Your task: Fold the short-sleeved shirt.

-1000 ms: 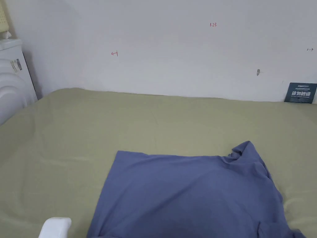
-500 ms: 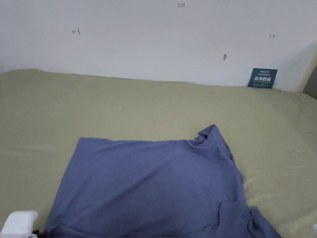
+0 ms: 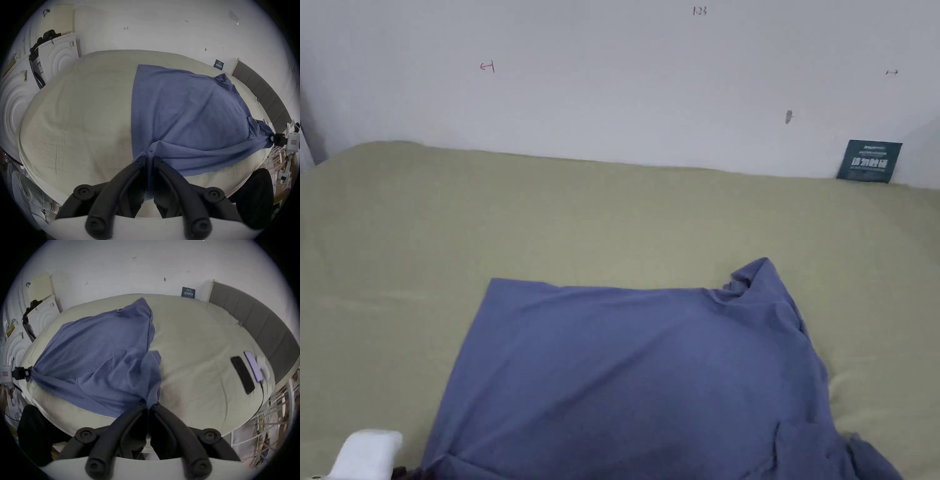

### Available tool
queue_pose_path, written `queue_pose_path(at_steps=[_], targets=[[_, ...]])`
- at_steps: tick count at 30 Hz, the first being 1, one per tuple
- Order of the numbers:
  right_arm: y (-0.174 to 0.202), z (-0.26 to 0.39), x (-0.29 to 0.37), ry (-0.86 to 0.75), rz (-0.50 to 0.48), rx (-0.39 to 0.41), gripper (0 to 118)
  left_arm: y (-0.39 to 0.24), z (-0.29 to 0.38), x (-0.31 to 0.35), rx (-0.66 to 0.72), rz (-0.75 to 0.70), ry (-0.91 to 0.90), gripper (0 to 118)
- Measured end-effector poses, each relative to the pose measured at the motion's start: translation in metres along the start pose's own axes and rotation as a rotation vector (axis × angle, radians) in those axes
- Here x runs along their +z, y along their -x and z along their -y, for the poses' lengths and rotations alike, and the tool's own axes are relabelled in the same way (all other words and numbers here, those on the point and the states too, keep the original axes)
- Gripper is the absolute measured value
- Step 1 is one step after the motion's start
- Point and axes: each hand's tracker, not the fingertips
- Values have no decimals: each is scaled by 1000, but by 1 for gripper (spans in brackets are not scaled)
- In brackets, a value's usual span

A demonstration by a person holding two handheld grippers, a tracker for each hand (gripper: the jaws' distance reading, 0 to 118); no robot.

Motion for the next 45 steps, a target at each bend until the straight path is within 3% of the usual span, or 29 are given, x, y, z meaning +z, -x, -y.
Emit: queue_pose_path(at_steps=[6,10,14,17,23,29,30,31,32,33,34,37,38,39,40,41,42,43,45], targets=[[4,-42,20,19,-30,0,2,0,-32,24,15,25,12,10],[5,-92,6,53,-21,38,2,-2,-81,27,18,29,56,10],[8,-135,-18,81,-37,2,1,-3,-131,15,50,58,92,10],[11,-156,-42,127,-14,20,2,-5,-159,-1,17,24,124,10],[10,-167,-89,197,-16,-2,2,-7,-173,-53,-37,-38,267,10],[13,-158,-115,189,6,22,2,7,-162,-96,7,-44,303,11],[13,-157,-117,170,0,9,5,9,-160,-99,15,-43,300,24],[12,-155,-114,144,-10,-3,17,9,-158,-98,22,-42,290,54],[11,-155,-108,120,-18,-21,38,8,-158,-95,25,-58,278,88],[10,-157,-99,113,-19,-21,75,8,-157,-88,26,-88,270,114],[10,-158,-88,112,-31,-22,92,9,-155,-81,28,-86,245,113],[15,-155,-43,12,-83,-11,88,18,-145,-31,61,18,110,111],[17,-150,-30,-4,-72,-11,85,14,-140,-12,58,14,80,105],[19,-144,-19,-13,-68,-18,66,12,-135,1,36,8,57,84],[20,-138,-10,-14,-73,-21,38,11,-129,12,13,-5,34,56],[20,-135,-5,-7,-80,-18,5,9,-125,18,-11,-31,25,17],[21,-131,-2,3,-73,-21,5,5,-120,22,-28,-66,20,17],[23,-125,0,14,-52,-26,0,5,-114,24,-27,-91,21,6],[21,-115,2,10,-39,-24,0,9,-104,24,-25,-109,25,0]])
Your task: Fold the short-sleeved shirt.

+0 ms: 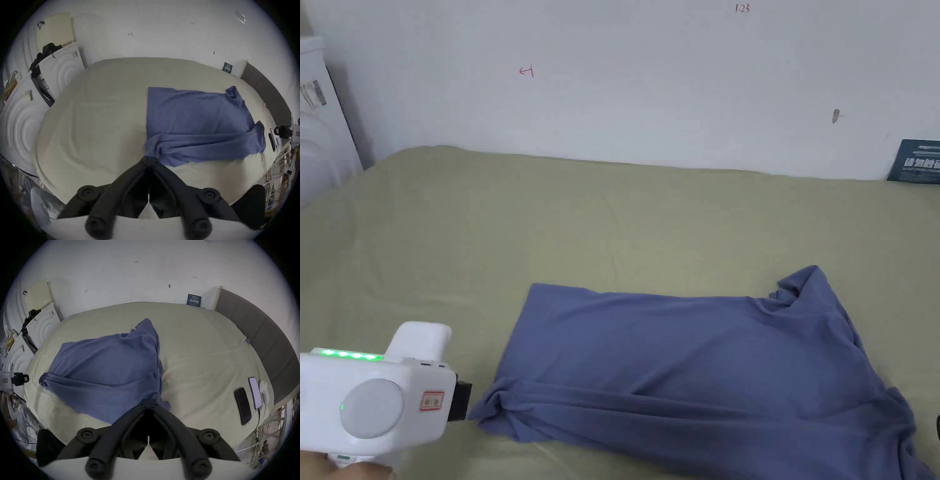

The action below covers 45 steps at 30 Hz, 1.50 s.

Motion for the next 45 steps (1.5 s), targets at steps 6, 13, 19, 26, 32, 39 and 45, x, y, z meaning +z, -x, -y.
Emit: queue_pose_path(at_steps=[6,13,19,26,32,39,45], targets=[[-6,16,0,11,-2,-7,0,-1,11,-14,10,23,58,0],[-12,25,-1,28,-14,-18,0,-7,8,-77,111,89,144,112],[-22,38,-4,57,3,-10,0,-21,-3,-110,87,-28,177,109],[-48,47,-34,120,22,-103,60,-30,-11,-108,68,12,153,22],[-38,45,-58,164,-66,-113,91,-44,-15,-98,9,15,108,8],[-26,37,-105,247,-75,-110,7,-18,-10,-106,124,85,118,7],[-17,29,-78,199,-82,-70,7,2,-6,-96,213,176,95,7]])
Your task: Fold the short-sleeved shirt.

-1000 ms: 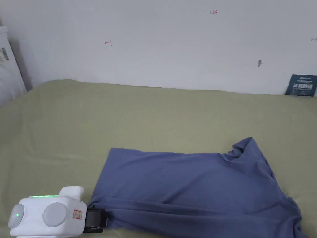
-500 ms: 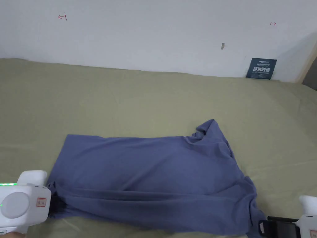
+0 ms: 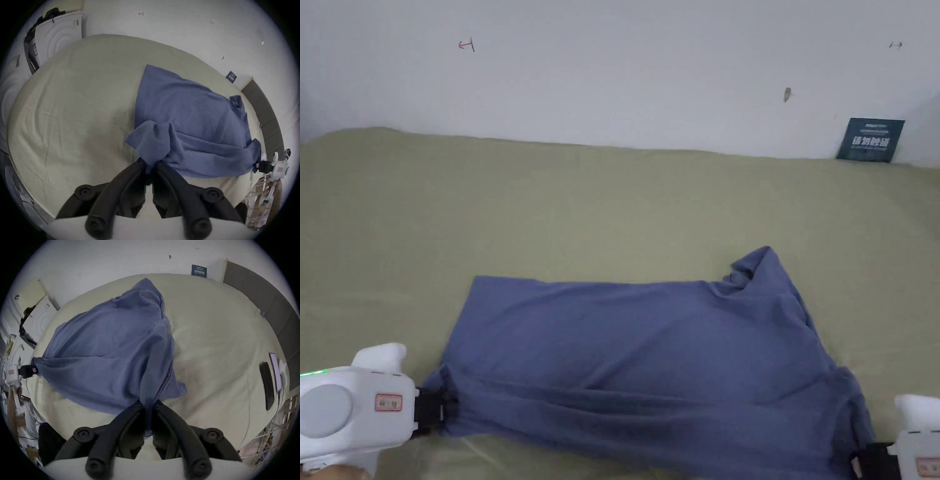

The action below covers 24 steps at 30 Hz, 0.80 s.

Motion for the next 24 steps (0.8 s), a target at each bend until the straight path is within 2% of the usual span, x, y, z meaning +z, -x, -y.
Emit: queue_pose_path(at_steps=[1,8,11,17,24], targets=[[-3,0,7,-12,-35,-24,7,2,1,3,-2,3,-2,7],[-11,9,57,-40,-58,-27,7,9,18,38,-10,51,2,7],[-7,20,72,-29,-49,26,7,11,31,55,-27,47,10,7],[-5,53,90,16,-59,63,7,19,74,82,-29,44,41,7],[-7,100,82,60,-12,59,7,39,138,90,45,9,117,7]])
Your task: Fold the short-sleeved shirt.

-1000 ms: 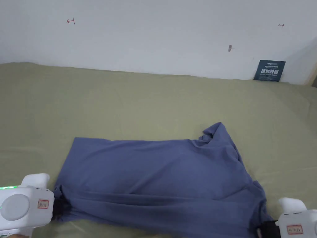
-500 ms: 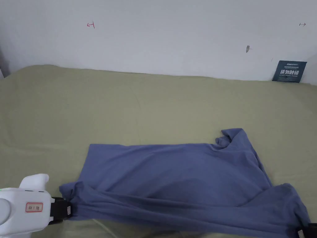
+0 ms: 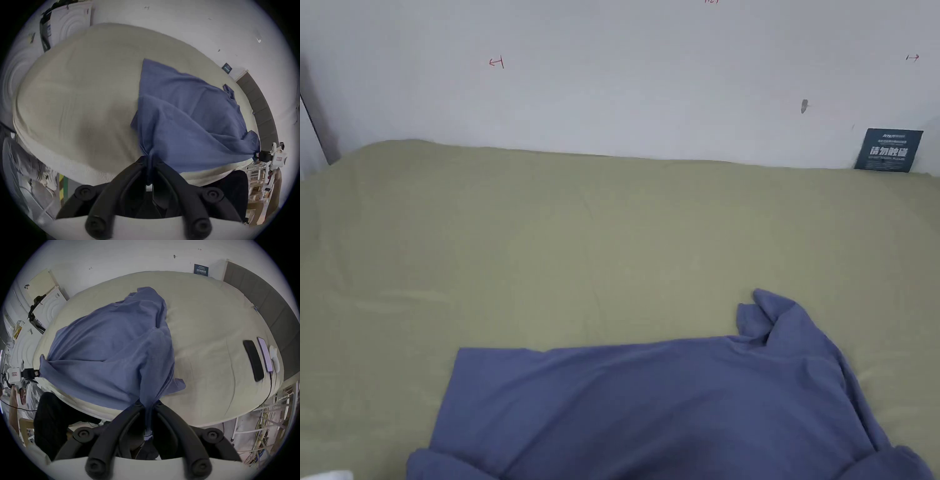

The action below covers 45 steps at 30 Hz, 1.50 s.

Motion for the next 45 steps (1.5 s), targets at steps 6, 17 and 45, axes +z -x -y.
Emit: queue_pose_path(at_steps=[6,17,45], targets=[[-6,9,-26,41,28,-75,9,11,10,-14,72,4,22,8],[4,-55,43,-228,17,-28,71,-49,-46,73,-123,-41,-216,80],[20,-145,-14,-131,32,21,0,-86,-212,-129,-131,-287,158,86]])
